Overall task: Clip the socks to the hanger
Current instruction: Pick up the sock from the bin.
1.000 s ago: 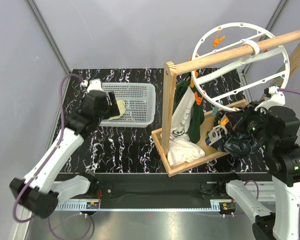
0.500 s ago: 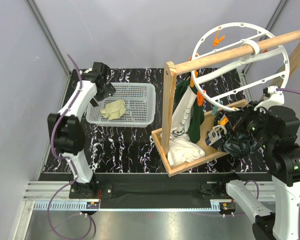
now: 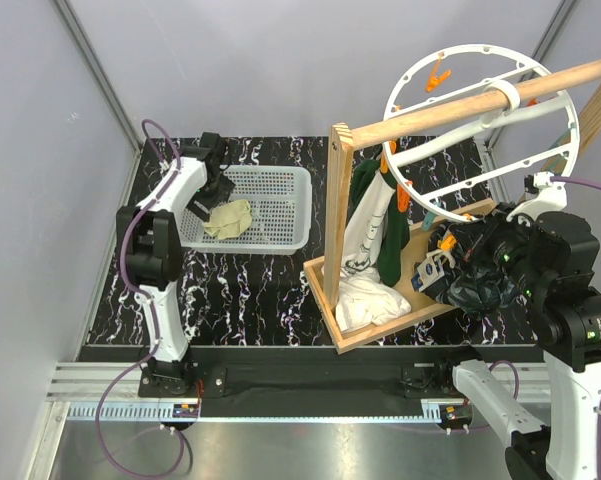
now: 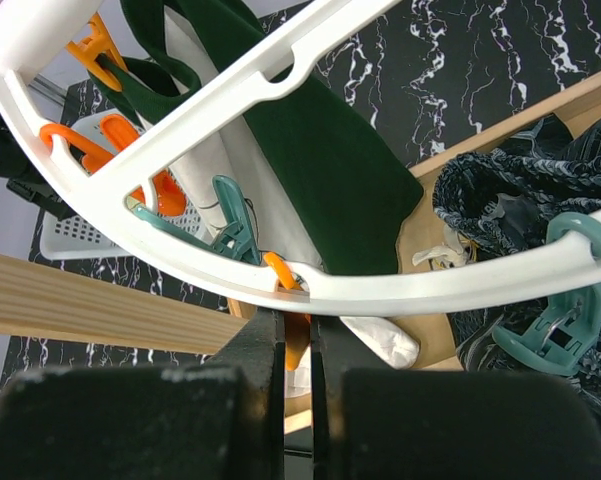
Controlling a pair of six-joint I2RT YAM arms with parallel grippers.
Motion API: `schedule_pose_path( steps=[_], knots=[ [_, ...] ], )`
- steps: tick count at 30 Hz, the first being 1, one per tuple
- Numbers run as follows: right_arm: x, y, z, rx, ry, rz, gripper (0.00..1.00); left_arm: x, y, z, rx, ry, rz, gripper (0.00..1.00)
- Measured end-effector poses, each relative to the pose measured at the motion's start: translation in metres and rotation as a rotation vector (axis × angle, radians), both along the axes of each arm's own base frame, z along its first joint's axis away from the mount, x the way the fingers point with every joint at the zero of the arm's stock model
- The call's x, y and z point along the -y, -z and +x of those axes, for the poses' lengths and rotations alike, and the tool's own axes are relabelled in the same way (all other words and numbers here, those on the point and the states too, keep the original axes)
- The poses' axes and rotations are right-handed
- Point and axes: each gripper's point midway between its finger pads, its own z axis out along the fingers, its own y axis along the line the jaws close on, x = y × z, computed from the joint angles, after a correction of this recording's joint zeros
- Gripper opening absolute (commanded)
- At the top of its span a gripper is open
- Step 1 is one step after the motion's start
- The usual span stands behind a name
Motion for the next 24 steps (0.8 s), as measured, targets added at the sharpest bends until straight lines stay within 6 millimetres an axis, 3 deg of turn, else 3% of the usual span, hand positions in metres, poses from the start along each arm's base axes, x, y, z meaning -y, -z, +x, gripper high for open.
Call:
schedule_pose_path(
  steps=[11, 19, 23, 24],
  knots=[
    [0.0, 0.001, 0.0, 0.0, -0.005, -0.006, 0.0, -0.019, 0.043, 0.0, -0.101, -0.147, 0.074, 0.75],
    [-0.001, 0.0, 0.0, 0.001, -0.008, -0.004, 0.0, -0.026, 0.049, 0.0, -0.109, -0.159, 0.114, 0.5],
    [-0.002, 0.0, 0.0, 0.001, -0.012, -0.003, 0.0, -0.028, 0.048, 0.001, -0.106, -0.152, 0.127, 0.29],
    [-0.002, 0.0, 0.0, 0.001, -0.012, -0.002, 0.0, -0.028, 0.048, 0.002, -0.103, -0.148, 0.132, 0.2]
  ],
)
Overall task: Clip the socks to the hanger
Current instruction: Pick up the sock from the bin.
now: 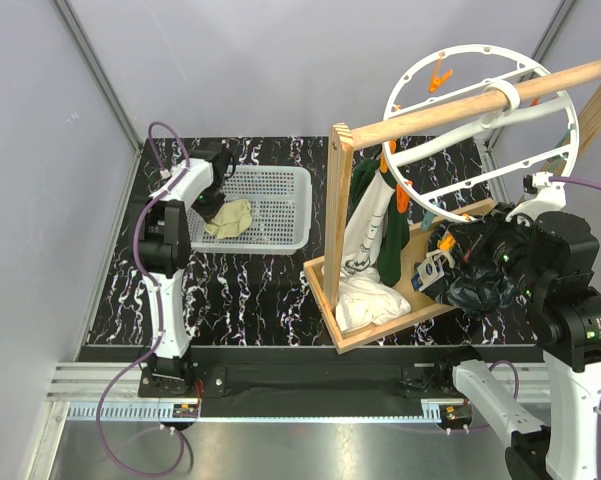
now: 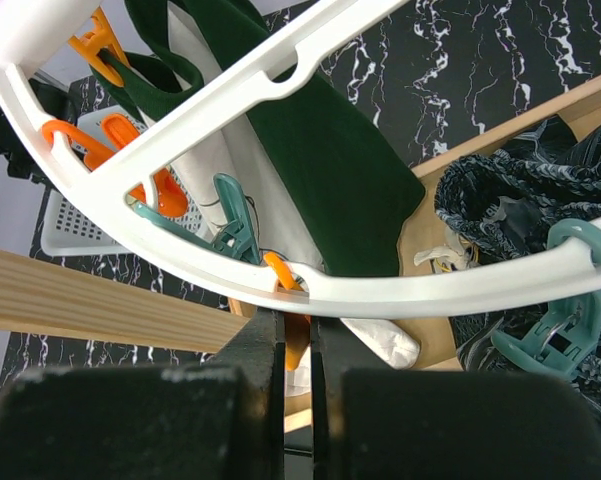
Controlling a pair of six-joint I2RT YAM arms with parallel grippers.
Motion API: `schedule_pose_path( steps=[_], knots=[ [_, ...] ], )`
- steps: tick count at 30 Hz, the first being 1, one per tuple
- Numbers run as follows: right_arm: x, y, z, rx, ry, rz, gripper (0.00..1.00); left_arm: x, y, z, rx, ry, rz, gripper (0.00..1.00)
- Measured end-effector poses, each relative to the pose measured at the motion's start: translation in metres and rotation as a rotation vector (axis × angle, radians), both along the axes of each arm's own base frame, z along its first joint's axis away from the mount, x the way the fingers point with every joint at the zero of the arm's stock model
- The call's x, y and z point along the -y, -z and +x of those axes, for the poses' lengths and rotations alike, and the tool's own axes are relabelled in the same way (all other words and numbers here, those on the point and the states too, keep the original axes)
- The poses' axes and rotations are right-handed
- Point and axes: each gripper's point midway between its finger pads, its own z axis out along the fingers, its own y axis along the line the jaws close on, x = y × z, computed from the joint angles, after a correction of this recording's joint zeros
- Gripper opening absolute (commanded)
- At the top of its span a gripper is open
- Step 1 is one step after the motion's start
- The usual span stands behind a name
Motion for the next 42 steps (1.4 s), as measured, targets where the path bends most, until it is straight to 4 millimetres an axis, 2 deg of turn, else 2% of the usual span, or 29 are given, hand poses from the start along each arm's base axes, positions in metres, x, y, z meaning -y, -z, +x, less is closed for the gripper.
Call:
schedule_pose_path(
  steps=[2, 3, 6, 8, 10, 12, 17, 20, 22, 25, 27, 31, 35, 39, 42],
  knots=[
    [0.0, 0.0, 0.0, 0.0, 0.0, 0.0, 0.0, -0.001, -0.001, 0.002, 0.004, 0.015, 0.009, 0.1],
    [0.0, 0.0, 0.0, 0.0, -0.001, 0.0, 0.0, -0.002, -0.001, 0.003, 0.005, 0.026, 0.015, 0.0],
    [-0.001, 0.0, 0.0, 0.0, -0.005, 0.002, 0.0, -0.003, -0.01, 0.006, 0.018, 0.063, 0.033, 0.0],
    [-0.002, -0.001, 0.0, 0.001, -0.011, 0.005, 0.0, -0.003, -0.025, 0.01, 0.054, 0.099, 0.046, 0.0],
    [-0.003, -0.001, 0.0, 0.002, -0.016, 0.007, 0.0, -0.002, -0.05, 0.014, 0.113, 0.14, 0.063, 0.0],
    [-0.003, -0.001, 0.0, 0.002, -0.016, 0.007, 0.0, 0.004, -0.083, 0.016, 0.197, 0.205, 0.083, 0.0],
    [-0.003, 0.0, 0.001, 0.001, -0.017, 0.007, 0.0, 0.03, -0.169, 0.005, 0.421, 0.38, 0.103, 0.0],
    [-0.004, 0.0, 0.002, 0.002, -0.017, 0.007, 0.0, 0.044, -0.203, -0.011, 0.534, 0.486, 0.085, 0.0],
    [-0.004, 0.0, 0.002, 0.002, -0.017, 0.007, 0.0, 0.049, -0.218, -0.022, 0.599, 0.546, 0.068, 0.0],
    [-0.004, 0.0, 0.002, 0.001, -0.017, 0.007, 0.0, 0.06, -0.24, -0.044, 0.707, 0.668, 0.023, 0.0],
    [-0.004, 0.0, 0.002, 0.001, -0.018, 0.007, 0.0, 0.076, -0.259, -0.06, 0.805, 0.779, -0.028, 0.0],
    [-0.004, 0.0, 0.001, 0.001, -0.023, 0.008, 0.0, 0.119, -0.296, -0.106, 1.039, 1.069, -0.165, 0.0],
    [-0.008, 0.0, 0.0, 0.0, -0.04, 0.015, 0.0, 0.16, -0.314, -0.171, 1.194, 1.377, -0.339, 0.0],
    [-0.011, 0.0, -0.001, -0.001, -0.056, 0.022, 0.0, 0.177, -0.323, -0.237, 1.275, 1.605, -0.47, 0.0],
    [-0.013, -0.001, -0.001, -0.001, -0.068, 0.027, 0.0, 0.184, -0.341, -0.287, 1.363, 1.759, -0.543, 0.0]
  ],
)
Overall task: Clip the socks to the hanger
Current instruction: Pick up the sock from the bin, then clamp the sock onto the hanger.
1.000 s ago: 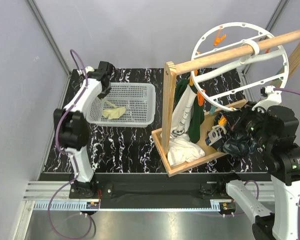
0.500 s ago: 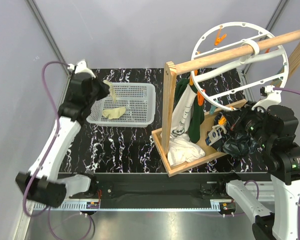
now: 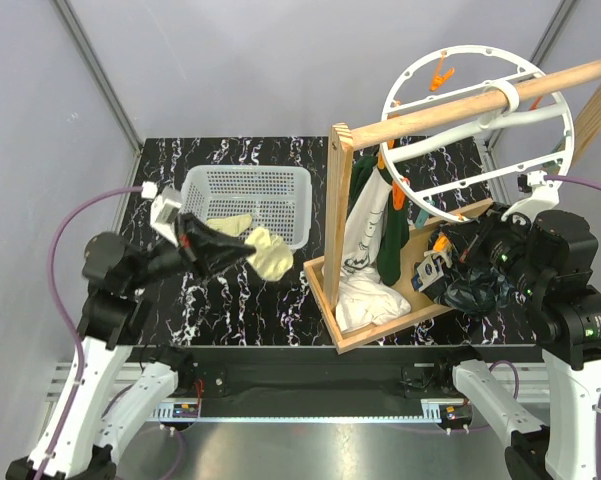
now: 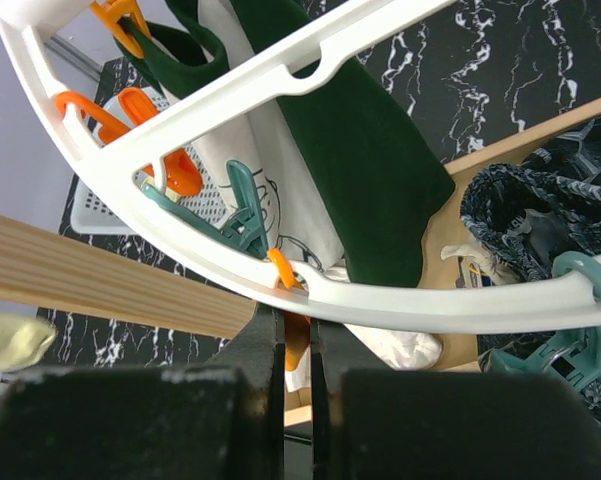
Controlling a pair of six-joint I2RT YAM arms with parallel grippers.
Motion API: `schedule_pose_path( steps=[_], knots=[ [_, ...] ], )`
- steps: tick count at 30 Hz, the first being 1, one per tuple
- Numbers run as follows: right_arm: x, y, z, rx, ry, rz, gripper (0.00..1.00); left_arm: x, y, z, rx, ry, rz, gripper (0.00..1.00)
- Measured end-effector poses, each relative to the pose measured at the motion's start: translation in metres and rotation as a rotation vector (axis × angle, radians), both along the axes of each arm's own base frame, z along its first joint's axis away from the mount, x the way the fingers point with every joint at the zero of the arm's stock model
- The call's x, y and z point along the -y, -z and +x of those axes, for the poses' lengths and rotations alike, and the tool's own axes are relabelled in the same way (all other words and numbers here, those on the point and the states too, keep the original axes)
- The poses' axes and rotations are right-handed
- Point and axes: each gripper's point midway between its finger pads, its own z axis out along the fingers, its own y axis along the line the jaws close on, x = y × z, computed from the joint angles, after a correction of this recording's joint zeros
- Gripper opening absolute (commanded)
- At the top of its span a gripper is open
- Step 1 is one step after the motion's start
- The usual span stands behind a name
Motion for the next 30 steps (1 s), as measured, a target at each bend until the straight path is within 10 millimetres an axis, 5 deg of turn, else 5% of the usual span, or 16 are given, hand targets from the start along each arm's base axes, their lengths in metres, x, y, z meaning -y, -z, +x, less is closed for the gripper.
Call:
schedule_pose_path(
  steps=[5, 13, 21, 30],
  knots=[
    [-0.004, -0.001, -0.001, 0.0, -0.023, 0.009, 0.0, 0.01, -0.026, -0.084, 0.133, 0.32, -0.064, 0.0],
    [-0.013, -0.003, -0.005, 0.002, -0.075, 0.031, 0.0, 0.048, -0.021, -0.146, 0.087, 0.722, -0.062, 0.0],
    [-0.015, -0.004, -0.008, 0.008, -0.091, 0.037, 0.0, 0.127, -0.001, -0.143, 0.028, 0.858, 0.042, 0.0],
    [-0.022, -0.01, -0.017, 0.033, -0.139, 0.059, 0.0, 0.185, 0.014, -0.113, 0.068, 0.796, 0.089, 0.0]
  ],
)
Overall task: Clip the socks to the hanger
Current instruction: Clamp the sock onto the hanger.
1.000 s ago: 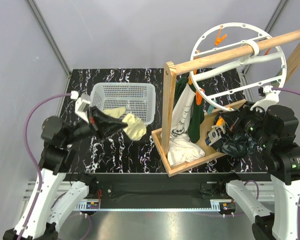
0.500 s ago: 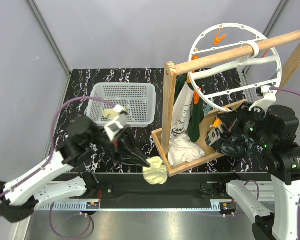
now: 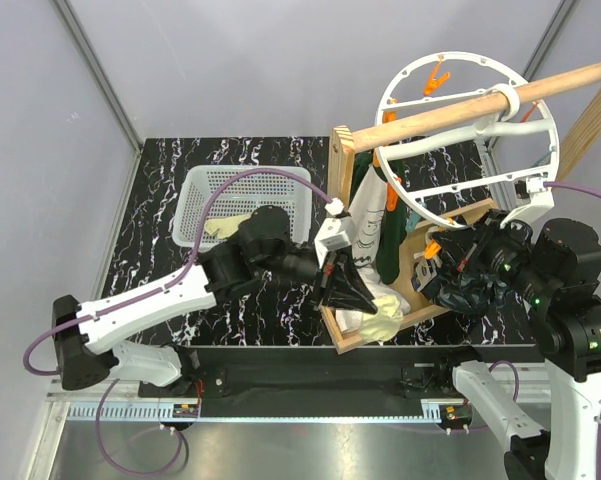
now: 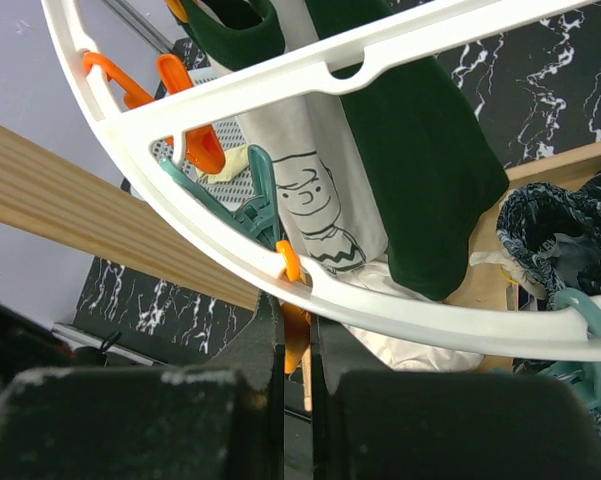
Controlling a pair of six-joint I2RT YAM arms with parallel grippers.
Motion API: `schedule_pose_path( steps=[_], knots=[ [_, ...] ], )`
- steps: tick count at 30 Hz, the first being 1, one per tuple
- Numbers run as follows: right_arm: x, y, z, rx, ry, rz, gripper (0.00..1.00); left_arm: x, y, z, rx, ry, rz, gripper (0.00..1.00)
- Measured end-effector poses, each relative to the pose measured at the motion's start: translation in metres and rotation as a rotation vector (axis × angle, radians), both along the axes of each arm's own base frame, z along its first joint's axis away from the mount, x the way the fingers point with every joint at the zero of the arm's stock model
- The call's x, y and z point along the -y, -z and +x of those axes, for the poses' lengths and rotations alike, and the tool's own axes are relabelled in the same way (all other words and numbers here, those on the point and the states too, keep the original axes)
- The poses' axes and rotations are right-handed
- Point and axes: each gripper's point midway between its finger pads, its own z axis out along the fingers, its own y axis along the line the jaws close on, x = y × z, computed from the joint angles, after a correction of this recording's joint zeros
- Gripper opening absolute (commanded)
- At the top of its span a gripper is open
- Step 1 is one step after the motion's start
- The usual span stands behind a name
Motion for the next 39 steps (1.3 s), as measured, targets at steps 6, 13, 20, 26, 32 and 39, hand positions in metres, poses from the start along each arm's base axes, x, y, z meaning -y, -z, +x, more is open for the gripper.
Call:
schedule_pose_path(
  steps=[6, 13, 20, 26, 32, 39],
  knots=[
    [-0.003, -0.002, -0.004, 0.014, -0.021, 0.009, 0.0, 0.027, 0.012, 0.026, 0.039, -0.135, 0.009, 0.0],
    [-0.006, -0.003, -0.006, 0.015, -0.039, 0.015, 0.0, 0.043, 0.015, 0.053, 0.134, -0.296, -0.073, 0.0],
    [-0.009, -0.003, -0.009, 0.016, -0.059, 0.023, 0.0, 0.049, 0.017, 0.059, 0.264, -0.322, -0.162, 0.0],
    [-0.013, -0.005, -0.012, 0.02, -0.087, 0.037, 0.0, 0.055, 0.01, 0.06, 0.33, -0.316, -0.225, 0.0],
    [-0.015, -0.006, -0.013, 0.022, -0.095, 0.043, 0.0, 0.062, 0.022, 0.063, 0.357, -0.311, -0.209, 0.0],
    [-0.016, -0.006, -0.013, 0.025, -0.102, 0.048, 0.0, 0.065, 0.029, 0.065, 0.371, -0.308, -0.196, 0.0]
  ],
)
